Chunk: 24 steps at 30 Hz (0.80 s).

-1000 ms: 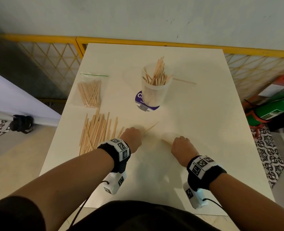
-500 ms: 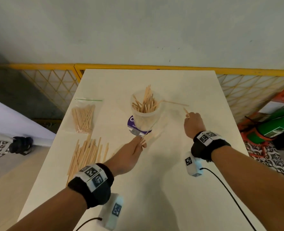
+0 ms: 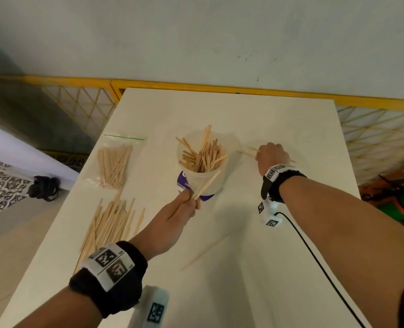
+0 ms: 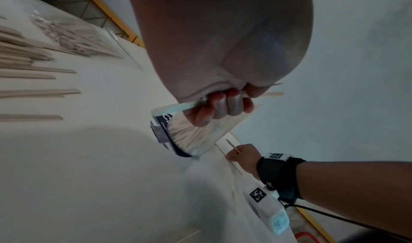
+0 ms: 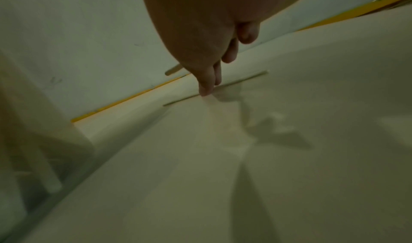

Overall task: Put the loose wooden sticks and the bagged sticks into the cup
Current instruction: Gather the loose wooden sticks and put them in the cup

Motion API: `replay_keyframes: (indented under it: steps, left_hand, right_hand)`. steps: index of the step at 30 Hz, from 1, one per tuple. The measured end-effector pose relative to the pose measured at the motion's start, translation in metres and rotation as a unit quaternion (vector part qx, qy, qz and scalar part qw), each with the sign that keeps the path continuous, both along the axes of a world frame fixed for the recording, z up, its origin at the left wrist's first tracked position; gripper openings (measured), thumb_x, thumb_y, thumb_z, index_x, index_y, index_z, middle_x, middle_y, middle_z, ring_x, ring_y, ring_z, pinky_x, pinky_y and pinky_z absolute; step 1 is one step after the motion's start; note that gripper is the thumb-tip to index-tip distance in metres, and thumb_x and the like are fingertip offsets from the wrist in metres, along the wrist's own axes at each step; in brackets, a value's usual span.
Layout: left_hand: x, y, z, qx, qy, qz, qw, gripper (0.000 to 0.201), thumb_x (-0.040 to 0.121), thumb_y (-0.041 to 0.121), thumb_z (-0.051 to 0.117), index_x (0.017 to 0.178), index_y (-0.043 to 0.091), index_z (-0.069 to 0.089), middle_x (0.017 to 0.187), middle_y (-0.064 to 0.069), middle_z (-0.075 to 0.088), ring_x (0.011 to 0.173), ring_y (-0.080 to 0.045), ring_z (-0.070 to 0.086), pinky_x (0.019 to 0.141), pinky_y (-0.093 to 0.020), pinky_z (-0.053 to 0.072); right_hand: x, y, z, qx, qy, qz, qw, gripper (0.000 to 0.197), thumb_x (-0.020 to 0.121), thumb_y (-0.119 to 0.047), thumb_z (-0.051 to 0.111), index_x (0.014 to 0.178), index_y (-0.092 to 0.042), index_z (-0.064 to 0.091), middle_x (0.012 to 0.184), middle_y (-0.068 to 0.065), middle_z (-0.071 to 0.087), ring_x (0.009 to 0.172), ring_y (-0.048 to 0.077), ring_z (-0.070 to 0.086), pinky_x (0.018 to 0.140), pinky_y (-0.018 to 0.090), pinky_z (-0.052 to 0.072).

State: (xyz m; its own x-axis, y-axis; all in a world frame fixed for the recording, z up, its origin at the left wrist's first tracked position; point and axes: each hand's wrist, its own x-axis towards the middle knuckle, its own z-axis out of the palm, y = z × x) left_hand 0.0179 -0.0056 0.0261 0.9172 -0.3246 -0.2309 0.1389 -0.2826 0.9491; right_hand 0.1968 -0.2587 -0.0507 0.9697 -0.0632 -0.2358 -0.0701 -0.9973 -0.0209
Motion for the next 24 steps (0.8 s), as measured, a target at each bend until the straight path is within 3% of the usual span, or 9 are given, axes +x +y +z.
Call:
replay_keyframes:
  steps: [3, 6, 8, 11, 14, 16, 19, 22, 24]
  left_hand:
    - [0.000, -0.002, 0.001, 0.046, -0.031, 0.004, 0.998, 0.036, 0.099, 0.043, 0.027, 0.099, 0.020, 0.054, 0.068, 0.011, 0.035, 0.061, -0.003, 0.033, 0.062, -0.014, 0.035]
    - [-0.004, -0.005, 0.003, 0.086, -0.063, 0.003, 0.994, 0.034, 0.104, 0.039, 0.025, 0.112, 0.026, 0.055, 0.072, 0.012, 0.038, 0.064, -0.003, 0.037, 0.068, -0.013, 0.037]
    - [-0.008, -0.004, 0.004, 0.104, -0.075, -0.006, 0.992, 0.031, 0.104, 0.036, 0.025, 0.116, 0.029, 0.053, 0.076, 0.006, 0.039, 0.066, -0.003, 0.036, 0.069, -0.014, 0.037]
    - [-0.017, 0.003, 0.006, 0.085, -0.064, -0.013, 0.994, 0.030, 0.104, 0.037, 0.025, 0.118, 0.029, 0.051, 0.076, 0.003, 0.036, 0.068, -0.009, 0.036, 0.068, -0.024, 0.038]
    - [-0.024, 0.013, 0.008, 0.054, -0.054, -0.003, 0.997, 0.028, 0.106, 0.031, 0.025, 0.114, 0.029, 0.052, 0.078, 0.000, 0.037, 0.070, -0.009, 0.037, 0.070, -0.025, 0.040]
    - [-0.025, 0.017, 0.009, 0.032, -0.035, 0.022, 0.999, 0.030, 0.107, 0.024, 0.026, 0.117, 0.023, 0.054, 0.080, -0.001, 0.039, 0.071, -0.009, 0.039, 0.070, -0.023, 0.041]
    - [-0.031, 0.030, 0.009, 0.013, -0.015, 0.045, 0.999, 0.032, 0.107, 0.019, 0.027, 0.120, 0.015, 0.056, 0.079, 0.002, 0.041, 0.070, -0.007, 0.039, 0.067, -0.016, 0.040]
    - [-0.037, 0.042, 0.010, 0.003, -0.007, 0.045, 0.999, 0.030, 0.107, 0.017, 0.029, 0.114, 0.016, 0.058, 0.079, 0.001, 0.043, 0.072, -0.011, 0.040, 0.068, -0.017, 0.040]
    - [-0.037, 0.048, 0.013, -0.008, 0.000, 0.044, 0.999, 0.030, 0.106, 0.015, 0.029, 0.112, 0.015, 0.059, 0.080, 0.000, 0.045, 0.072, -0.012, 0.041, 0.067, -0.017, 0.041]
  right_hand:
    - [-0.003, -0.001, -0.007, 0.003, 0.011, 0.032, 0.999, 0.026, 0.093, -0.009, 0.041, 0.117, -0.002, 0.049, 0.121, 0.016, 0.053, 0.116, 0.031, 0.048, 0.090, 0.040, 0.046]
    - [-0.021, -0.001, -0.008, -0.028, 0.006, 0.059, 0.998, 0.031, 0.094, -0.007, 0.036, 0.123, 0.002, 0.040, 0.123, 0.020, 0.051, 0.113, 0.033, 0.049, 0.090, 0.039, 0.045]
    - [-0.039, 0.001, -0.007, 0.004, 0.013, 0.052, 0.999, 0.036, 0.093, -0.006, 0.035, 0.128, 0.004, 0.035, 0.116, 0.022, 0.057, 0.104, 0.036, 0.057, 0.080, 0.041, 0.047]
    - [-0.081, 0.009, 0.000, 0.114, 0.044, 0.060, 0.991, 0.047, 0.095, -0.005, 0.036, 0.139, 0.003, 0.023, 0.101, 0.024, 0.065, 0.086, 0.040, 0.065, 0.068, 0.040, 0.048]
    - [-0.144, 0.024, 0.018, 0.164, 0.060, 0.130, 0.976, 0.036, 0.095, -0.014, 0.038, 0.131, -0.009, 0.039, 0.092, 0.015, 0.065, 0.084, 0.036, 0.065, 0.070, 0.035, 0.045]
    - [-0.177, 0.039, 0.026, 0.169, 0.064, 0.190, 0.965, 0.030, 0.095, -0.025, 0.038, 0.122, -0.017, 0.048, 0.107, 0.008, 0.065, 0.096, 0.031, 0.063, 0.080, 0.035, 0.046]
    - [-0.202, 0.071, 0.024, 0.119, 0.092, 0.314, 0.937, 0.041, 0.095, -0.038, 0.043, 0.133, -0.025, 0.047, 0.126, 0.000, 0.055, 0.114, 0.023, 0.054, 0.092, 0.038, 0.044]
    - [-0.203, 0.089, 0.012, 0.072, 0.111, 0.375, 0.918, 0.037, 0.093, -0.031, 0.049, 0.129, -0.024, 0.054, 0.118, 0.006, 0.057, 0.108, 0.029, 0.055, 0.086, 0.041, 0.045]
    - [-0.207, 0.095, 0.012, 0.033, 0.085, 0.399, 0.913, 0.025, 0.089, -0.027, 0.055, 0.110, -0.022, 0.067, 0.102, 0.006, 0.062, 0.093, 0.028, 0.062, 0.074, 0.038, 0.048]
